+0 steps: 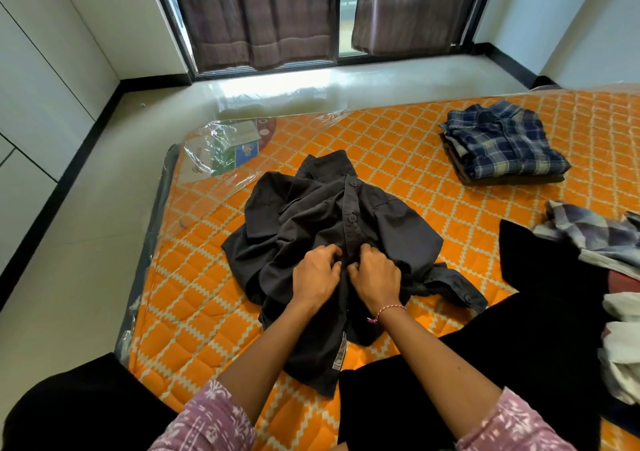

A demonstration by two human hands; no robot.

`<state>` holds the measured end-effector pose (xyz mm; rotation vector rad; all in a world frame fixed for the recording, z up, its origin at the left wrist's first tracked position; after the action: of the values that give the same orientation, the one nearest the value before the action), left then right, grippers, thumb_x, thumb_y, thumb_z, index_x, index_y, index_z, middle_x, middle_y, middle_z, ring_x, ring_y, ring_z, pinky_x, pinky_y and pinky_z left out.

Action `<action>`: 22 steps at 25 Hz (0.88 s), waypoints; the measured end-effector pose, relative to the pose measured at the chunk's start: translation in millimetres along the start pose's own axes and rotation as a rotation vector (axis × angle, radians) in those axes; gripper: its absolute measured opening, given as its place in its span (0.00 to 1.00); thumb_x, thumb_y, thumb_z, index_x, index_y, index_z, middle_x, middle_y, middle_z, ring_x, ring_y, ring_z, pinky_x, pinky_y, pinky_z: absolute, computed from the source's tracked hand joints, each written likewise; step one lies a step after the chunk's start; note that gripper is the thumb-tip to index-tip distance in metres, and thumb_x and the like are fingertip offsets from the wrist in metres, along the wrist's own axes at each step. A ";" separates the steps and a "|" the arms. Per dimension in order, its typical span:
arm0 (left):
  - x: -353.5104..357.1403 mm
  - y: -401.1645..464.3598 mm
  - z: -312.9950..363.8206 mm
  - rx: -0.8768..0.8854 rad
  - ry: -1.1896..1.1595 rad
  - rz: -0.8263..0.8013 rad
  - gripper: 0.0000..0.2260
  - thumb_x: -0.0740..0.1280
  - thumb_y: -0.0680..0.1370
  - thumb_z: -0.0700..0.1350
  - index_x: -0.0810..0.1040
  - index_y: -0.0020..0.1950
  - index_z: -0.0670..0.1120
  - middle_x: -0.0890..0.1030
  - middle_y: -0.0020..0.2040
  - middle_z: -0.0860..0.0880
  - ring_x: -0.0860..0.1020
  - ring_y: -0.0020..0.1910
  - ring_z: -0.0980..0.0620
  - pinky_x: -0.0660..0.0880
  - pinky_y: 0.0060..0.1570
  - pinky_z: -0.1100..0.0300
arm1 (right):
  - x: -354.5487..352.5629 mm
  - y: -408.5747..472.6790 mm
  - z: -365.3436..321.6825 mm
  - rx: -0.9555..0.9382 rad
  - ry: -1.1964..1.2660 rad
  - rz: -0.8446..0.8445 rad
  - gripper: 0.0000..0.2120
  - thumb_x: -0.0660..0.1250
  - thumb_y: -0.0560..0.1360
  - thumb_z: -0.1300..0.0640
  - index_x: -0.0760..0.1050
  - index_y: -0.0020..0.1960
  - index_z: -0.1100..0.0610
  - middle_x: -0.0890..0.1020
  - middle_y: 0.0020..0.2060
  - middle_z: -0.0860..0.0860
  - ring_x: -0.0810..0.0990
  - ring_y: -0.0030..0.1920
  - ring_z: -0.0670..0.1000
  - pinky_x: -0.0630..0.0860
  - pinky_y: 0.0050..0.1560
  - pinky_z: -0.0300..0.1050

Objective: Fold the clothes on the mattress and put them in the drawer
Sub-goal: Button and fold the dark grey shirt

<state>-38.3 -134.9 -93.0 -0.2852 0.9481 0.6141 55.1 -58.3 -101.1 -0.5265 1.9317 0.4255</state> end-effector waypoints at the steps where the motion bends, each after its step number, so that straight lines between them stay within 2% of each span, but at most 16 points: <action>1: 0.6 1.0 0.0 0.000 0.015 -0.004 0.10 0.66 0.77 0.45 0.78 0.58 0.49 0.81 0.52 0.50 0.79 0.51 0.50 0.77 0.46 0.56 | -3.9 0.8 8.6 0.043 0.087 0.021 0.06 0.66 0.73 0.57 0.73 0.45 0.60 0.81 0.44 0.58 0.81 0.46 0.61 0.69 0.36 0.46; 5: 9.9 7.3 7.1 -0.037 0.017 -0.049 0.10 0.67 0.76 0.47 0.78 0.56 0.48 0.82 0.48 0.48 0.80 0.49 0.48 0.76 0.45 0.55 | -8.0 0.6 56.7 0.313 0.599 0.042 0.04 0.68 0.72 0.62 0.82 0.43 0.60 0.84 0.39 0.54 0.81 0.44 0.53 0.72 0.41 0.40; 8: 15.9 9.1 17.9 -0.043 0.077 -0.051 0.07 0.68 0.76 0.48 0.77 0.52 0.48 0.80 0.48 0.49 0.79 0.49 0.46 0.74 0.44 0.54 | 1.4 0.4 65.2 0.468 0.939 -0.087 0.10 0.65 0.74 0.64 0.77 0.34 0.58 0.78 0.32 0.50 0.75 0.38 0.48 0.68 0.37 0.39; 10: 20.5 10.8 22.8 -0.016 0.130 -0.068 0.06 0.67 0.76 0.47 0.77 0.50 0.46 0.80 0.50 0.48 0.79 0.50 0.45 0.73 0.44 0.54 | 6.2 -2.8 64.3 0.544 1.095 -0.171 0.12 0.64 0.74 0.65 0.72 0.32 0.59 0.74 0.30 0.52 0.72 0.36 0.49 0.66 0.34 0.40; 13: 20.8 10.8 16.2 -0.107 -0.016 -0.083 0.05 0.68 0.75 0.46 0.79 0.47 0.46 0.81 0.48 0.47 0.79 0.50 0.46 0.75 0.47 0.54 | 3.7 -6.8 54.9 0.476 1.090 -0.293 0.08 0.67 0.74 0.64 0.77 0.37 0.60 0.78 0.35 0.55 0.75 0.39 0.52 0.70 0.39 0.42; 15: 15.6 6.0 6.2 -0.186 -0.157 -0.025 0.04 0.69 0.75 0.45 0.81 0.45 0.44 0.81 0.46 0.47 0.79 0.48 0.48 0.75 0.47 0.55 | 0.0 -11.8 42.8 0.374 1.051 -0.343 0.05 0.67 0.75 0.65 0.79 0.41 0.62 0.79 0.37 0.57 0.75 0.40 0.54 0.70 0.40 0.44; 19: 7.1 -5.4 1.3 -0.214 -0.469 -0.067 0.05 0.71 0.74 0.41 0.80 0.38 0.44 0.79 0.33 0.52 0.77 0.36 0.55 0.69 0.37 0.64 | -13.6 -17.8 26.3 0.258 0.843 -0.195 0.12 0.70 0.72 0.62 0.76 0.31 0.54 0.76 0.27 0.47 0.73 0.33 0.45 0.68 0.37 0.41; 22: -4.6 -11.8 2.9 -0.201 -0.569 -0.096 0.05 0.71 0.74 0.41 0.81 0.38 0.44 0.79 0.33 0.53 0.74 0.33 0.60 0.70 0.36 0.68 | -15.5 -25.4 22.9 0.290 0.929 -0.088 0.16 0.71 0.71 0.63 0.73 0.28 0.52 0.74 0.25 0.45 0.70 0.30 0.43 0.67 0.35 0.40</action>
<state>-31.2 -144.6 -88.0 -0.3095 0.3242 0.6552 91.8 -65.2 -97.5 -0.6786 2.7743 -0.2182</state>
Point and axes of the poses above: each hand's wrist, its own y-axis towards the middle knuckle, its own x-axis out of the palm, z = x × y, the point moved 7 cm from there along y, towards the middle knuckle
